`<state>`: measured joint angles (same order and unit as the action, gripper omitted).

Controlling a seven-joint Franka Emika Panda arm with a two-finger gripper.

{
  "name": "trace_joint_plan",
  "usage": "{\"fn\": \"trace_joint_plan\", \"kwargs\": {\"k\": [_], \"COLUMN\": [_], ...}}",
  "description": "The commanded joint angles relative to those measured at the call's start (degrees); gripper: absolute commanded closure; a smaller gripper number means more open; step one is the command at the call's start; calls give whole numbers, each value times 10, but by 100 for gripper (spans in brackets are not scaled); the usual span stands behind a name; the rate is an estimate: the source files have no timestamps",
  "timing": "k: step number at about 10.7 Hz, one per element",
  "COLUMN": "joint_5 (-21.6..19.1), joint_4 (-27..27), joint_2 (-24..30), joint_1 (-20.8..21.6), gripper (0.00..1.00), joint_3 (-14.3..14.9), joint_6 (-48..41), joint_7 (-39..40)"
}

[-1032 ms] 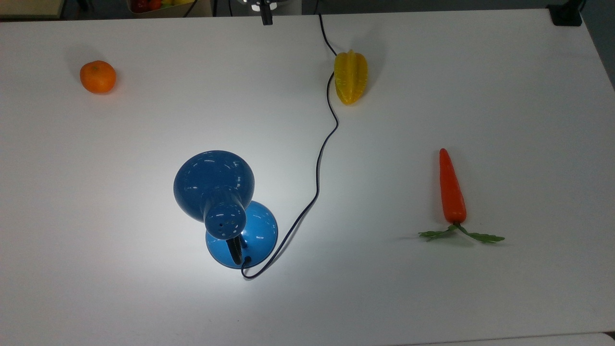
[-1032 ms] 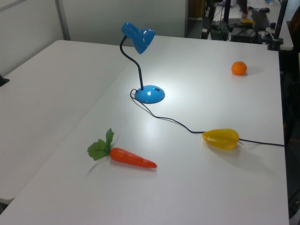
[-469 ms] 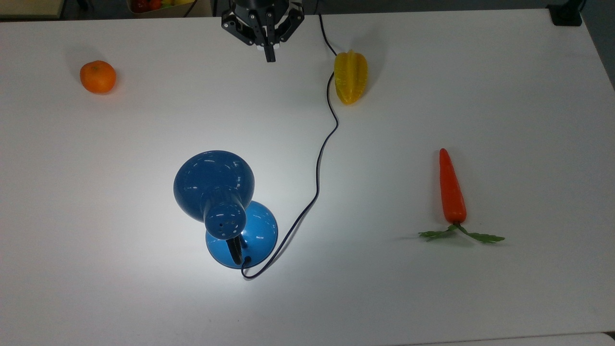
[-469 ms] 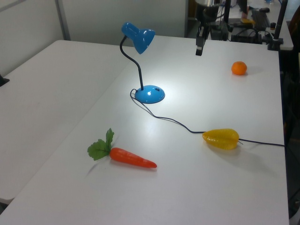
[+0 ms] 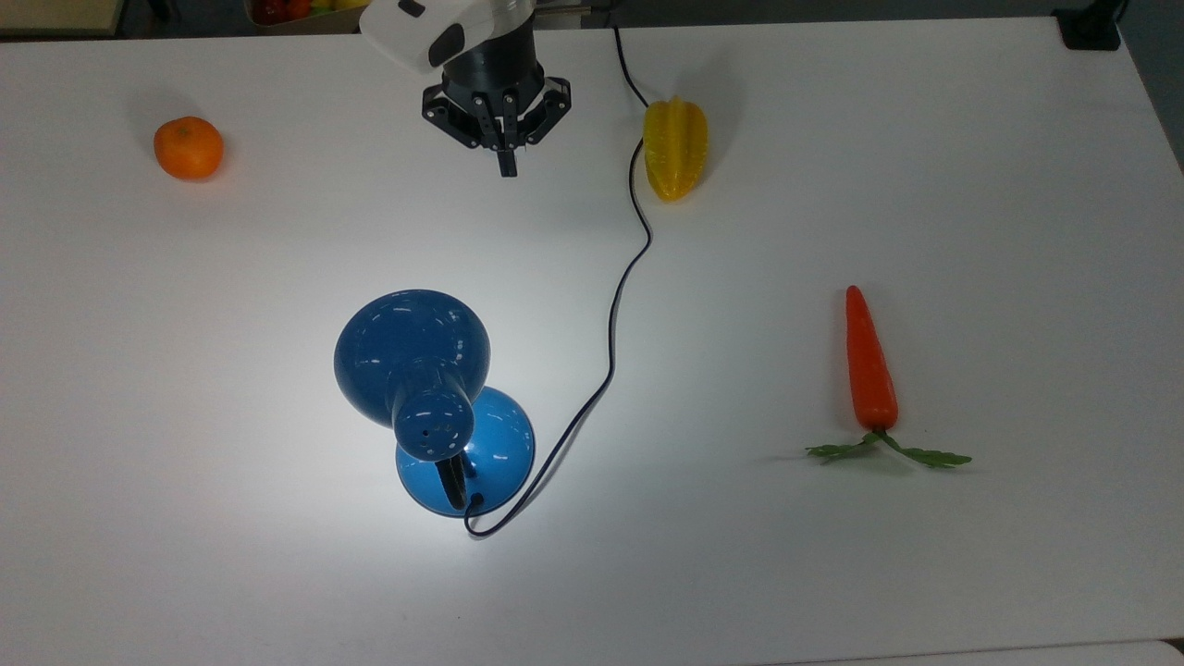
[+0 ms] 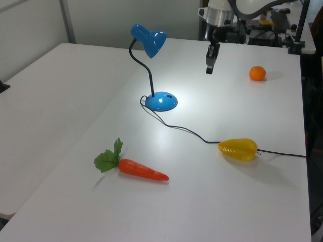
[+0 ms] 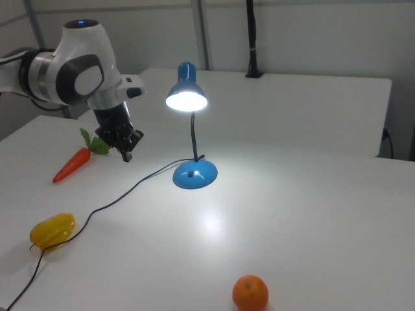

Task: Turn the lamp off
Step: 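Move the gripper down toward the switch on the blue lamp base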

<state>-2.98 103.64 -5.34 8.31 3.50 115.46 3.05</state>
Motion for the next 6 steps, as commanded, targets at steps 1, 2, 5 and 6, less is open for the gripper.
{"fn": "trace_joint_plan", "kwargs": {"k": [1, 2, 5, 6], "joint_5": [15, 15, 15, 15], "joint_4": [13, 13, 13, 13], "joint_2": [-20, -33, -66, -76], "joint_1": [-3, -7, -9, -10], "gripper": [100, 100, 100, 100], "joint_3": [5, 5, 5, 5], "joint_6": [55, 74, 138, 159], "joint_7": [-1, -1, -2, -2]}}
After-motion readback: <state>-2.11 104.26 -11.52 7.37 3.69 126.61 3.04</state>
